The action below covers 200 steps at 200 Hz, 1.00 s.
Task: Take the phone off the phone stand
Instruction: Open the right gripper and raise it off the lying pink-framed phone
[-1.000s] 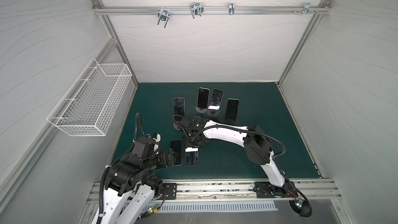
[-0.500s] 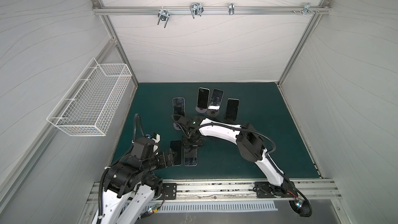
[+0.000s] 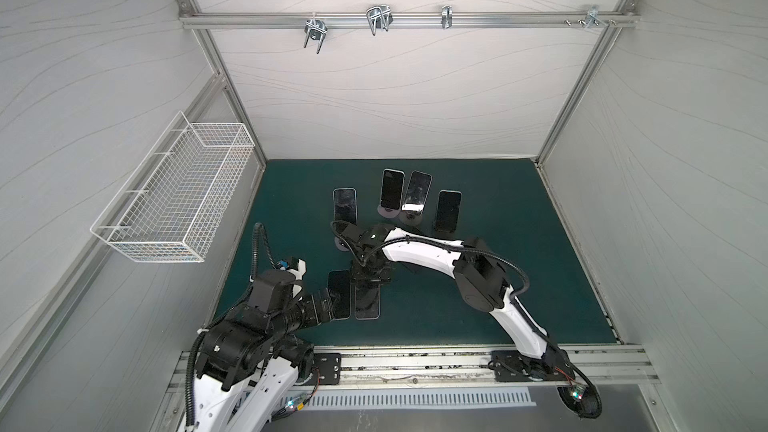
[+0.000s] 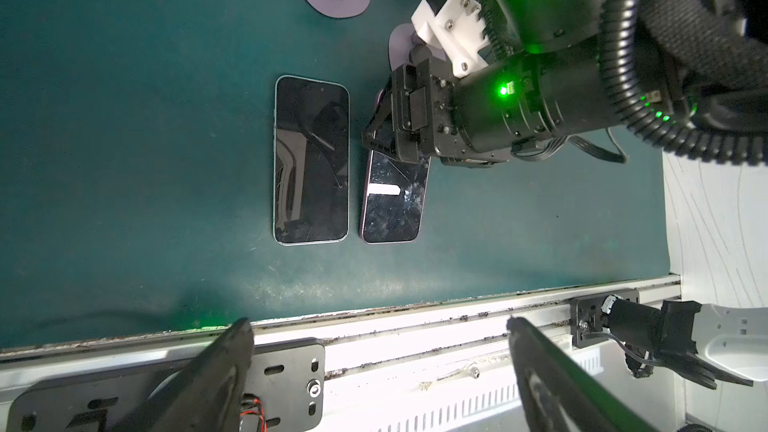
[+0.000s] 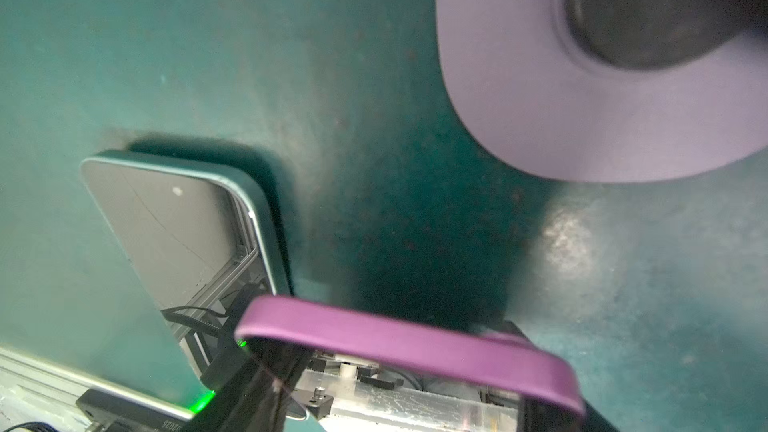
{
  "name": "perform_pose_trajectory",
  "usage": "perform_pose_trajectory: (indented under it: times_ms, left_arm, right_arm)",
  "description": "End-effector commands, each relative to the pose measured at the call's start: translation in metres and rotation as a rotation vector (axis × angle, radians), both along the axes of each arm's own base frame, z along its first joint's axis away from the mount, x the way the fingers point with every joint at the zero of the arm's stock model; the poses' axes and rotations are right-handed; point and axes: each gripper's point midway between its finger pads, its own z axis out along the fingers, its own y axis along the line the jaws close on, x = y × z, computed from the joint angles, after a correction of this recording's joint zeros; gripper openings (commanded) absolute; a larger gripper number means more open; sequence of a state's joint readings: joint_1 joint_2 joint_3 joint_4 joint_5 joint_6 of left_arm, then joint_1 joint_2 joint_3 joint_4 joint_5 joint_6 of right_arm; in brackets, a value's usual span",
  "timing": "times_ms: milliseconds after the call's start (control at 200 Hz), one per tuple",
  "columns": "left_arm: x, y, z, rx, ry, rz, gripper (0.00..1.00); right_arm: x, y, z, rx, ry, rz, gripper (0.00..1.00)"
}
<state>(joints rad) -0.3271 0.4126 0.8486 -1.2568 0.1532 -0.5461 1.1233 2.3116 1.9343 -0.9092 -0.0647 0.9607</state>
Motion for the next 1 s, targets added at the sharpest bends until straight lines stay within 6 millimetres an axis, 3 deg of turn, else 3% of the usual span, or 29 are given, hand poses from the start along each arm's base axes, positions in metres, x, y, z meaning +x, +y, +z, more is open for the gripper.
perform_pose_trajectory:
  times_ms: [0,305,545,825,995]
  left_arm:
    - [0.004,0.004,0.007,-0.005,-0.033,0.036,0.96]
    - [0.004,0.004,0.006,0.000,-0.024,0.037,0.96]
    - [0.004,0.007,0.006,0.010,-0.026,0.054,0.96]
    - [0.000,0.012,0.014,0.014,-0.060,0.064,0.94]
    - [-0.002,0.018,0.034,0.047,-0.106,0.052,0.92]
  right_arm:
    - [0.012,-0.006,-0.011,-0.046,-0.030,-0.024,0.66]
    - [0.015,-0.005,0.004,-0.034,-0.057,-0.021,0.83]
    - [0.015,-0.006,0.021,-0.009,-0.073,-0.017,0.86]
    - [0.007,-0.007,0.088,0.112,-0.132,-0.004,0.86]
    - [-0.008,-0.030,0.136,0.175,-0.168,0.027,0.86]
